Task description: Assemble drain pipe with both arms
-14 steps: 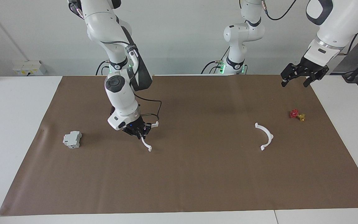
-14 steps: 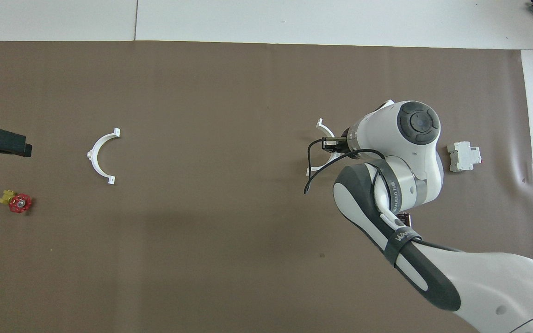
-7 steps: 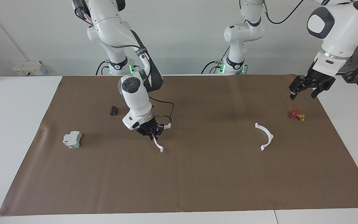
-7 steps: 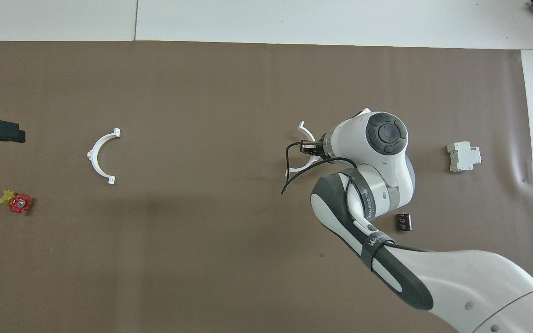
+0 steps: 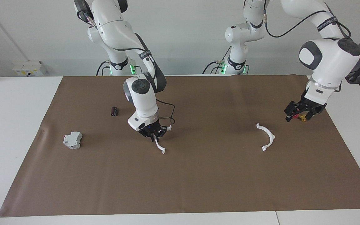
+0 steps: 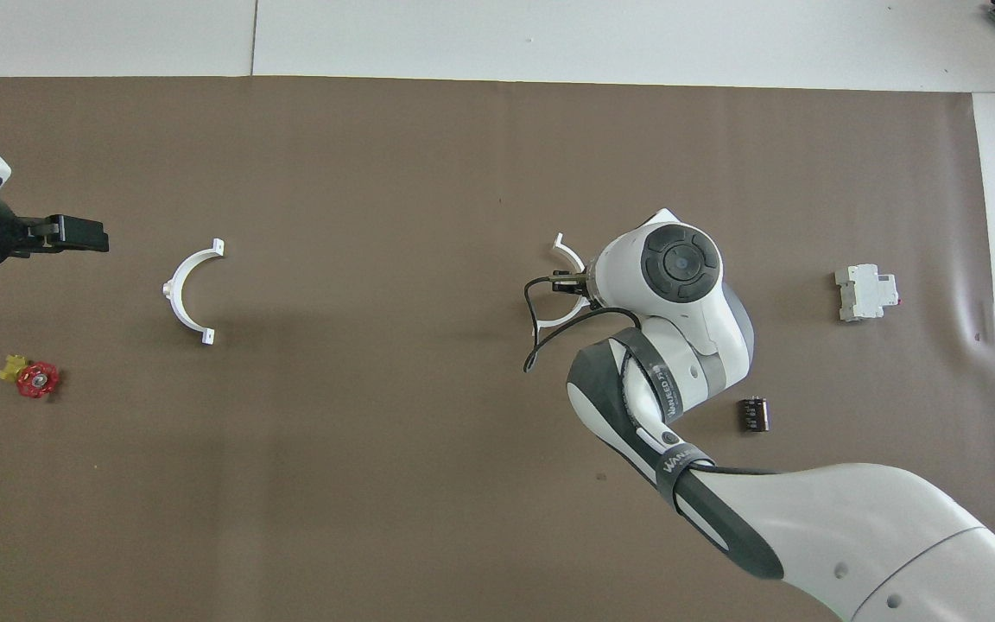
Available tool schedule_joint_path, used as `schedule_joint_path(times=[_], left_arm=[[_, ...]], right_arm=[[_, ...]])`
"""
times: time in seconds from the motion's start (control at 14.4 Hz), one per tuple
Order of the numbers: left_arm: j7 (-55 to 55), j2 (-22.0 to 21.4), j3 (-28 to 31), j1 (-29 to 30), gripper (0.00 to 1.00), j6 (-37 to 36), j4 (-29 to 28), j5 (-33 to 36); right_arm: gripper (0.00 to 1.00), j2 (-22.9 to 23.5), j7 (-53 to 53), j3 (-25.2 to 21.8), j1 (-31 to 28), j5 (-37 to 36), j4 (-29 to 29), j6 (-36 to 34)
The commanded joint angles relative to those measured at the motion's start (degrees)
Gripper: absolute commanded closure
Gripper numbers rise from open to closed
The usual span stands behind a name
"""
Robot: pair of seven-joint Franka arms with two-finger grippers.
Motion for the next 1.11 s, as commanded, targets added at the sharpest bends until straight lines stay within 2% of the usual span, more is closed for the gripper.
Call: schedule_joint_path(times=[0.0,0.49,1.04], left_arm=[[0.67,-1.61,-0.43,0.79,0.0,1.89,-2.37,-0.57],[0.58,-1.7,-0.43,0.79,0.0,3.39,-4.65,-0.57],[0.4,-0.91,-0.43,1.05,0.0,5.85,-6.15,-0.49]], right_arm=[[1.0,1.14,3.22,0.23,0.68,-1.76,1.96,0.5],[1.0,2.01,5.25,0.31,1.83,-5.53,2.31,0.76],[1.0,1.75,1.02,0.49,1.12,-6.24,2.31,0.58]])
